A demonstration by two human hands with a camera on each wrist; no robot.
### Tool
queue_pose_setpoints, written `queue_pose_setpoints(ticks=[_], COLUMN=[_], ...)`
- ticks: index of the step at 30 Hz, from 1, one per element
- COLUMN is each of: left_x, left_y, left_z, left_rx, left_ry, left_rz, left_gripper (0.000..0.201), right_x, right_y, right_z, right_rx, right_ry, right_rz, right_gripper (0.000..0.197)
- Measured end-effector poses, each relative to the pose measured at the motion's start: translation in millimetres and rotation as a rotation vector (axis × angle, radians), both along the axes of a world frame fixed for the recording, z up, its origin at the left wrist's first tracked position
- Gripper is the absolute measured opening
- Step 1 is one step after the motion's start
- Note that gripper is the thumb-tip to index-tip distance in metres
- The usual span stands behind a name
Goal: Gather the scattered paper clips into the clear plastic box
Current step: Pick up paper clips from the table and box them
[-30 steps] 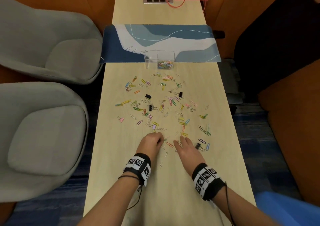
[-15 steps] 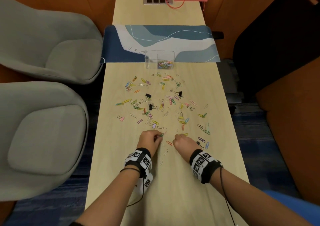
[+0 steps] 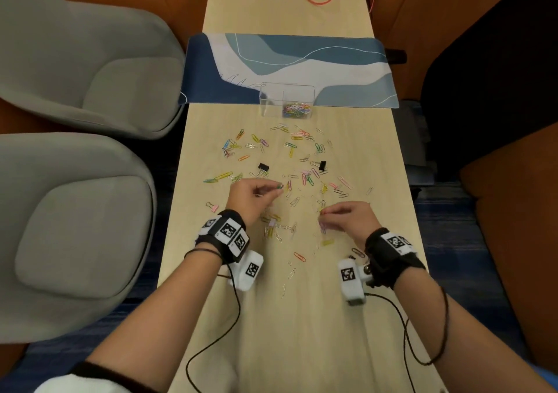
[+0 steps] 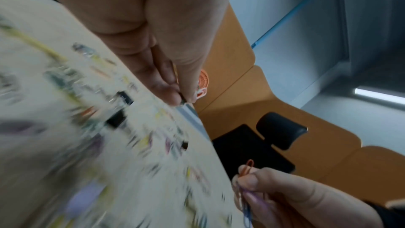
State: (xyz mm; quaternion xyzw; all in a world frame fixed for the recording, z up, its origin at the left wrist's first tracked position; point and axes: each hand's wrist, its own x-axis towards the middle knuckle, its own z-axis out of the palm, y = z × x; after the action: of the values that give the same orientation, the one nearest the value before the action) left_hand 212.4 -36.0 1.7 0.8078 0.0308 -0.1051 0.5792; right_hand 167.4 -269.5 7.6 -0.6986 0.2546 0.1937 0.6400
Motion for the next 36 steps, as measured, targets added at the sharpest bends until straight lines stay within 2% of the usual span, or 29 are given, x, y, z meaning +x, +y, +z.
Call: queue_pose_setpoints(ticks=[4, 11, 15, 20, 23, 26, 28, 30, 33, 36], left_x=[52, 153, 200, 237, 250, 256, 256, 257, 260, 258], left_y=[-11, -33, -45, -64, -71, -74, -74, -74, -70, -63], left_z=[18, 46, 41, 18, 0, -14, -20, -23, -26, -27], left_rx=[-0.059, -0.049, -0.062, -0.107, -0.018, 0.062, 0.065, 0.041, 0.032, 0.057], left_ry=[-0.066, -0.267, -0.319, -0.296, -0.291, -0.296, -0.263, -0.242, -0.257, -0.321], left_rz=[0.041, 0.104, 0.175, 0.191, 0.128, 0.023, 0.007, 0.013, 0.025, 0.074], left_gripper=[0.018, 0.021, 0.019, 0.018, 0.016, 0.014, 0.017, 0.021, 0.023, 0.026], right_x=[46, 146, 187, 209, 225, 242, 252, 263, 278, 289], right_y=[-6, -16, -14, -12, -16, -18, -14, -7, 3, 14], right_z=[30, 68, 64, 51, 39, 30, 26, 20, 10, 5], right_rx=[0.281, 0.570, 0.585, 0.598, 0.624, 0.625, 0.580, 0.469, 0.062, -0.373], right_ry=[-0.040, -0.163, -0.192, -0.204, -0.211, -0.249, -0.280, -0.312, -0.436, -0.601], right_rz=[-0.143, -0.271, -0.307, -0.351, -0.450, -0.548, -0.583, -0.564, -0.411, -0.118], right_gripper=[0.010, 0.010, 0.013, 0.009, 0.011, 0.024, 0.033, 0.027, 0.016, 0.013])
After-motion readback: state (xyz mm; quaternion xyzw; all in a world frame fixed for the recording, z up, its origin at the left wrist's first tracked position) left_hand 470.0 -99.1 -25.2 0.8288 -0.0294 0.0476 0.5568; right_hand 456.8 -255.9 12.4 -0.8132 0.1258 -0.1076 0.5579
